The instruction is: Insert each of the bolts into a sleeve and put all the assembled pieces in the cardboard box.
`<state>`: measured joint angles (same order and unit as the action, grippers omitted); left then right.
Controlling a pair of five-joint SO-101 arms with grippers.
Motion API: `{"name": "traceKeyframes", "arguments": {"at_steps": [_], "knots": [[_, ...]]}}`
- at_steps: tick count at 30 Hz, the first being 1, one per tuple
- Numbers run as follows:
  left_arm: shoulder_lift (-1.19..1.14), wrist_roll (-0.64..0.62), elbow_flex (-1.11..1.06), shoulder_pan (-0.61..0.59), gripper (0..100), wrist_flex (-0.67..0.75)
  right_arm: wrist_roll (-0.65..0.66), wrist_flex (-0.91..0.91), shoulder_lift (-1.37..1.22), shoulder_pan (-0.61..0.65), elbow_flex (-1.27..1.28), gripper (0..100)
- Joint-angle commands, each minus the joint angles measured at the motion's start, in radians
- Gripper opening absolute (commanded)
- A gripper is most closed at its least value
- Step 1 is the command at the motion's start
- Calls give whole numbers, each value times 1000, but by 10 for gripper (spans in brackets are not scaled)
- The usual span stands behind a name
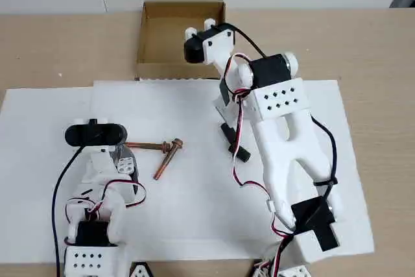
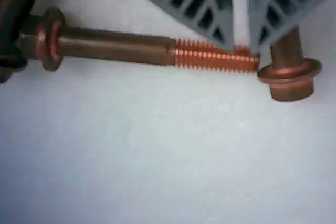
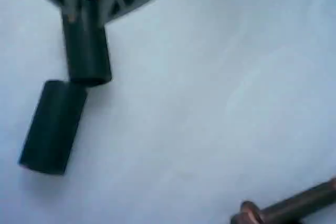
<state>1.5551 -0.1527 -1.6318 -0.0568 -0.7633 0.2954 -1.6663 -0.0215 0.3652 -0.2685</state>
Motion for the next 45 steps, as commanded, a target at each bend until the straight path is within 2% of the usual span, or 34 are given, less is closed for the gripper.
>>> {"name": "traceKeyframes", "arguments": {"at_steps": [1, 9, 16, 21, 24, 36, 45], "knots": [[11, 5, 5, -2, 6, 18, -9, -16, 58, -15, -31, 6], [11, 5, 5, -2, 6, 18, -2, -2, 314, 4, 304, 8], [11, 5, 5, -2, 6, 18, 149, 64, 352, 1, 535, 13], [11, 6, 5, -2, 6, 18, 193, 223, 352, 1, 689, 142], [11, 6, 5, -2, 6, 18, 226, 305, 348, 4, 753, 161], [11, 6, 5, -2, 6, 18, 259, 479, 147, 1, 772, 160], [11, 6, 5, -2, 6, 18, 259, 542, 4, -42, 772, 99]]}}
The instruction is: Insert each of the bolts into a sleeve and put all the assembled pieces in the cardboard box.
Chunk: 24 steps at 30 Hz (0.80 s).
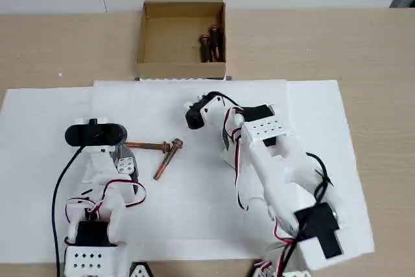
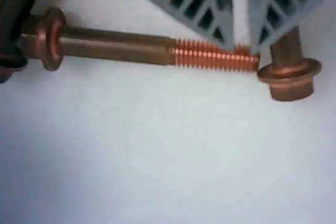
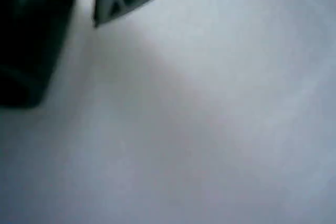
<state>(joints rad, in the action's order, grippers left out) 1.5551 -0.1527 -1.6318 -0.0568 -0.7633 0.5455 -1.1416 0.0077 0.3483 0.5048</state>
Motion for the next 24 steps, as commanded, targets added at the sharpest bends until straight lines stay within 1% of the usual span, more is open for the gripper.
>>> {"name": "traceKeyframes", "arguments": {"at_steps": [1, 7, 10, 16, 20, 24], "knots": [[11, 6, 5, -2, 6, 18, 9, 24, -41, -35, -2, 93], [11, 6, 5, -2, 6, 18, 9, 22, -77, -50, -5, 9], [11, 6, 5, -2, 6, 18, 3, 1, -41, -47, -23, 8], [11, 6, 5, -2, 6, 18, -8, -145, 122, -44, -147, 4], [11, 6, 5, -2, 6, 18, -51, -268, 220, -48, -221, 4], [11, 6, 5, 0, 6, 21, -104, -369, 289, -50, -232, 4]]}}
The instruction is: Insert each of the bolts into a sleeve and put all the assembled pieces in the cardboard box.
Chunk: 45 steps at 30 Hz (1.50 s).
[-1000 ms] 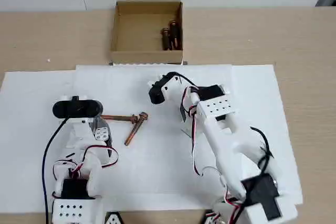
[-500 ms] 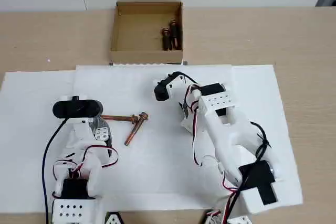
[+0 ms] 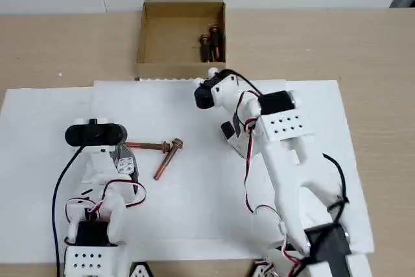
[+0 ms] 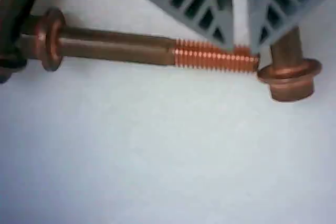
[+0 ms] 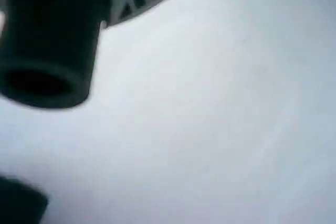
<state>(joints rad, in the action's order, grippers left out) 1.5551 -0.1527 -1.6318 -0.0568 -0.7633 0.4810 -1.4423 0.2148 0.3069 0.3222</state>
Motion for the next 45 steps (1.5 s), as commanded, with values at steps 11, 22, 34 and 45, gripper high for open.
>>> {"name": "traceKeyframes", "arguments": {"at_steps": [11, 22, 34, 45], "knots": [[6, 6, 33, -3, 6, 14, -367, -226, 294, -77, -49, 5], [-74, 6, 484, 0, 8, -310, -388, -226, 512, -344, 26, 4], [-628, 103, 898, 169, 6, -571, -391, -162, 685, -409, 278, 4], [-996, 104, 1020, 359, 6, -672, -394, -38, 780, -424, 459, 4]]}}
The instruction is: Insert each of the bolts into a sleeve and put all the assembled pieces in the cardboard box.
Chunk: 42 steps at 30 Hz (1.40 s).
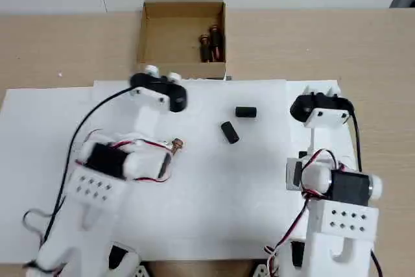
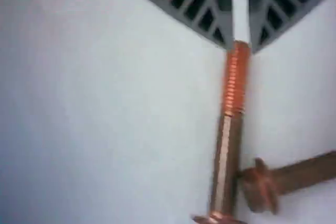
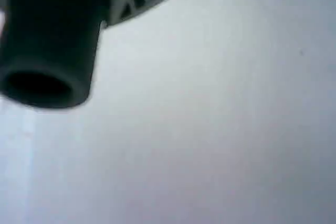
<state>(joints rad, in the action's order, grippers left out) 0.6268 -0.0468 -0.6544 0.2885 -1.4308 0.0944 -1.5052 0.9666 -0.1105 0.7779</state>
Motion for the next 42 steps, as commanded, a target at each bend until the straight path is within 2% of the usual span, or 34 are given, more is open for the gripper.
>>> {"name": "traceKeyframes", "arguments": {"at_steps": [1, 6, 16, 21, 24, 28, 42], "knots": [[-98, -2, 44, 14, 6, -6, -8, 28, 35, -7, 8, 4], [-261, 6, 79, 8, 6, -25, -5, 38, 39, -8, 11, 4], [-603, 31, 346, 9, 8, -81, -5, 48, 36, -8, 12, 4], [-704, 49, 415, 9, 8, -97, -3, 108, 36, -51, 55, 4], [-724, 49, 423, 8, 13, -89, -2, 124, 36, -84, 61, 4], [-732, 49, 423, 8, 68, -81, -2, 122, 38, -96, 61, 4], [-736, 49, 418, 6, 87, 15, -2, 125, 41, -94, 61, 4]]}}
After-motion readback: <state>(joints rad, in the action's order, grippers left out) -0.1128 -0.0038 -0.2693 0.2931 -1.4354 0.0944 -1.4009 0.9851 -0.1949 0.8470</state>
